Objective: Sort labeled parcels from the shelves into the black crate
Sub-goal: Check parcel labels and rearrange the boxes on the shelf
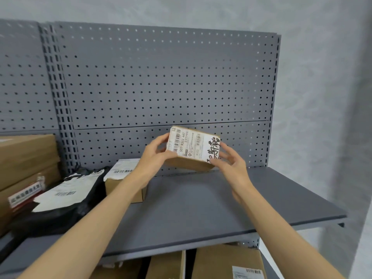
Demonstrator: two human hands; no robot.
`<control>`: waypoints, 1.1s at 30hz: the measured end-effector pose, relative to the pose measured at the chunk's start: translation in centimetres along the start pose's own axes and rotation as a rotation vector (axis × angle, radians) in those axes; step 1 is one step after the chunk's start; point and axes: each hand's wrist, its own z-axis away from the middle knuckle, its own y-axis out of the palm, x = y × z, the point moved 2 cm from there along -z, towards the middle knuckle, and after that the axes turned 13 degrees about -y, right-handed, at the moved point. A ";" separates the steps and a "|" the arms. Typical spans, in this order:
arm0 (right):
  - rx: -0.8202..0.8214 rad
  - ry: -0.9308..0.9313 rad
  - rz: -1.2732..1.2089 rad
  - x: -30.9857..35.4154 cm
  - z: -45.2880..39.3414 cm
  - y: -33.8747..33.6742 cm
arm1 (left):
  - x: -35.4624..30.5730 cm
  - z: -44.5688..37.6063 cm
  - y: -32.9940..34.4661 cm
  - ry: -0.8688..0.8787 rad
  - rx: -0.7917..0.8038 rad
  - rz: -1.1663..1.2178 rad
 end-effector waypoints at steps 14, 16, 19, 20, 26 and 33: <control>0.187 -0.123 0.168 0.6 1.2 0.4 | 1.4 0.4 -0.7 0.076 -0.067 -0.547; 0.235 -0.195 0.363 0.9 1.6 0.4 | 1.3 0.5 -0.6 0.120 -0.085 -0.625; 0.332 -0.443 0.910 1.4 2.0 0.7 | 0.7 1.0 0.2 0.192 -0.137 -0.742; 0.361 -0.511 1.049 1.5 2.1 0.9 | 0.4 1.2 0.6 0.212 -0.146 -0.755; 0.351 -0.649 1.305 1.6 1.8 1.4 | -0.5 1.7 1.9 0.267 -0.121 -0.829; 0.264 -0.593 1.397 2.0 1.2 -0.8 | 0.2 0.8 -0.1 0.090 -0.124 -0.840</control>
